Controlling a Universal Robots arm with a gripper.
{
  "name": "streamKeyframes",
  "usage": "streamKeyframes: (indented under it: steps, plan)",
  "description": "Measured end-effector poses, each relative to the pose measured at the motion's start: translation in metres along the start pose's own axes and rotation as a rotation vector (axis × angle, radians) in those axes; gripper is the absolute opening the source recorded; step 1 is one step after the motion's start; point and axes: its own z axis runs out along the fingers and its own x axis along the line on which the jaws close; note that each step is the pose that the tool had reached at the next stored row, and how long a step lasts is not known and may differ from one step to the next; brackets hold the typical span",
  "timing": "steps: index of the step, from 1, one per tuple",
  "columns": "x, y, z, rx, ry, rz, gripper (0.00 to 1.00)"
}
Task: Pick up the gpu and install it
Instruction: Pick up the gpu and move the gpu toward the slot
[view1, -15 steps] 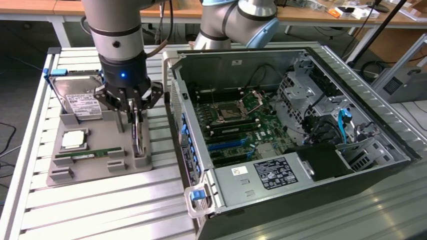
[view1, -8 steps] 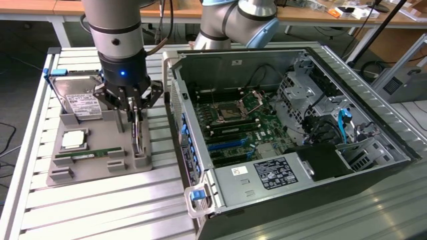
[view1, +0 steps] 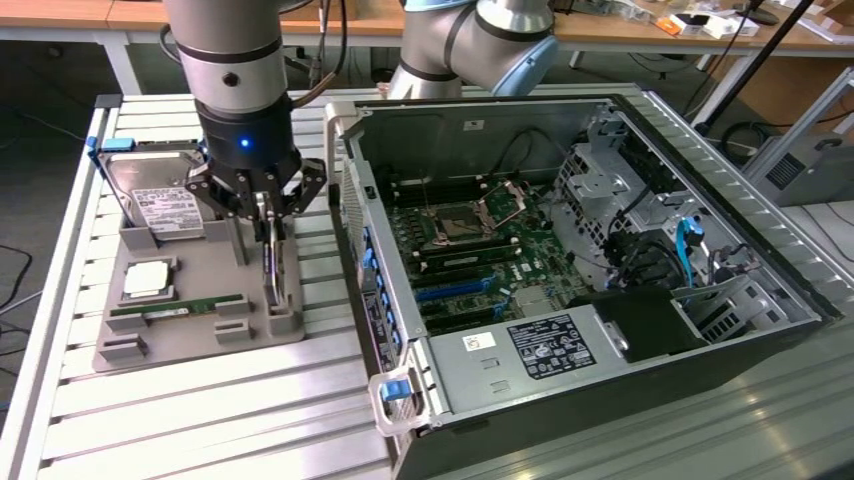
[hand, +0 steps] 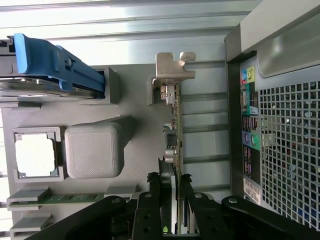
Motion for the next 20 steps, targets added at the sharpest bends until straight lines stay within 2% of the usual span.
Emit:
streamKeyframes:
  steps: [8,10,20]
  plan:
    - [0.000,0.0000,-0.0016,0.0000,0.0000,0.000,0.27]
    - [0.000,-0.0002,-0.0158,0.0001,0.0001,0.000,0.27]
    - [-0.001,-0.0003,-0.0182,0.0001,0.0001,0.000,0.27]
